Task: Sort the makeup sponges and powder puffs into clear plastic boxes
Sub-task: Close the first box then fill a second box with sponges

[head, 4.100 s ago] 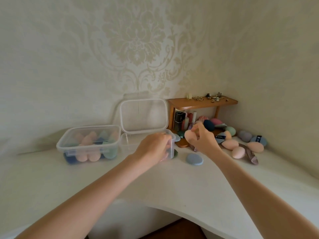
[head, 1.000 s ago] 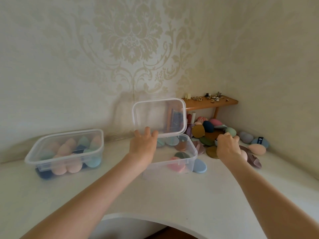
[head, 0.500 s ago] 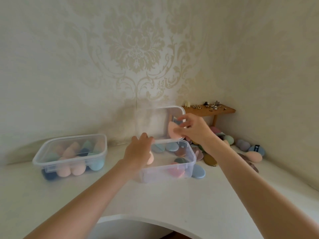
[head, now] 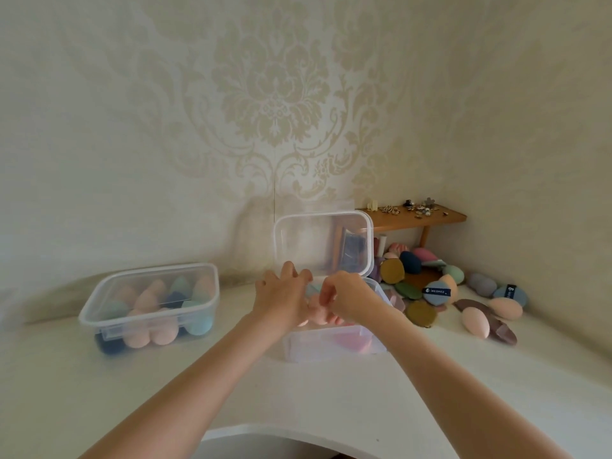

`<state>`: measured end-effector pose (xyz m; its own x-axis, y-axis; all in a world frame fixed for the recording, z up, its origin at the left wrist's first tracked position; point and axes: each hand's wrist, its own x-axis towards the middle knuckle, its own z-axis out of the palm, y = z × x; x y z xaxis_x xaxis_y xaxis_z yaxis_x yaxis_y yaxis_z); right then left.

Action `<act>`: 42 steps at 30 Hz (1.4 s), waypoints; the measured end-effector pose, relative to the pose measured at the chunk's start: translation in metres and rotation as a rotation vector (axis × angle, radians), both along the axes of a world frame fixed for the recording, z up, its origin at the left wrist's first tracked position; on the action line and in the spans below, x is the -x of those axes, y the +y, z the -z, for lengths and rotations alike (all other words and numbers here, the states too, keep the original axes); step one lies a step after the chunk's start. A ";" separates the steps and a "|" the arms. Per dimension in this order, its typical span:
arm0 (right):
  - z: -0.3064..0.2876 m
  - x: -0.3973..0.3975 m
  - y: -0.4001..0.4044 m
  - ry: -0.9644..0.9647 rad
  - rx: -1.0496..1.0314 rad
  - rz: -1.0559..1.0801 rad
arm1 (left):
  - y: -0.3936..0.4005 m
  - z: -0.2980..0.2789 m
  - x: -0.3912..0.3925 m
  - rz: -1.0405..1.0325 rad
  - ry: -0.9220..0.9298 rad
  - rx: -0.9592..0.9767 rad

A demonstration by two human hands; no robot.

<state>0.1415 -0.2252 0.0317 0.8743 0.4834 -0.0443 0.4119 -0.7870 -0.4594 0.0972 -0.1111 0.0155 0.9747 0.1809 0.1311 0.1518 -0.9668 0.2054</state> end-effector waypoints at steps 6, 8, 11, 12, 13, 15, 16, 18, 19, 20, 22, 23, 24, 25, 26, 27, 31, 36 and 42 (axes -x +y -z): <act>-0.019 0.000 -0.013 -0.018 -0.032 0.015 | -0.020 -0.004 -0.008 -0.104 0.027 -0.277; -0.029 -0.004 -0.027 -0.131 -0.167 0.105 | -0.021 -0.003 -0.009 -0.089 0.009 -0.302; -0.039 -0.016 -0.056 -0.340 -0.251 0.348 | -0.023 -0.002 -0.008 -0.070 -0.009 -0.274; -0.037 -0.022 -0.067 -0.379 -0.189 0.428 | -0.023 -0.001 -0.007 -0.070 -0.013 -0.269; -0.033 -0.025 -0.078 -0.386 -0.091 0.501 | -0.023 -0.001 -0.006 -0.069 -0.017 -0.257; -0.017 -0.031 -0.100 -0.291 0.160 0.621 | -0.021 0.002 -0.005 -0.073 -0.024 -0.205; -0.009 -0.032 -0.111 -0.223 0.263 0.665 | -0.021 0.003 -0.004 -0.079 -0.031 -0.173; 0.008 -0.031 -0.130 -0.126 0.380 0.711 | -0.020 0.005 -0.003 -0.095 -0.045 -0.106; 0.016 -0.031 -0.136 -0.086 0.409 0.723 | -0.020 0.006 -0.003 -0.095 -0.051 -0.075; 0.023 -0.030 -0.142 -0.068 0.438 0.727 | -0.021 0.006 -0.003 -0.089 -0.058 -0.047; 0.034 -0.029 -0.147 -0.125 0.507 0.690 | -0.021 0.007 -0.002 -0.077 -0.071 -0.006; 0.037 -0.027 -0.148 -0.193 0.525 0.669 | -0.021 0.007 -0.002 -0.076 -0.078 0.008; 0.039 -0.027 -0.148 -0.252 0.512 0.646 | -0.020 0.007 -0.001 -0.080 -0.084 0.023; 0.040 -0.027 -0.148 -0.286 0.463 0.616 | -0.019 0.007 -0.001 -0.084 -0.087 0.044; 0.038 -0.026 -0.146 -0.291 0.376 0.578 | -0.018 0.007 0.000 -0.088 -0.090 0.066; 0.036 -0.028 -0.143 -0.288 0.253 0.527 | -0.018 0.007 -0.001 -0.090 -0.094 0.083; 0.012 -0.025 -0.114 -0.219 -0.198 0.388 | -0.017 0.007 -0.002 -0.100 -0.096 0.142; 0.005 -0.014 -0.081 0.043 -0.547 0.307 | -0.016 0.002 0.002 -0.119 -0.080 0.117; -0.033 -0.012 -0.099 0.092 -0.769 0.403 | -0.037 -0.035 0.008 -0.094 -0.118 0.122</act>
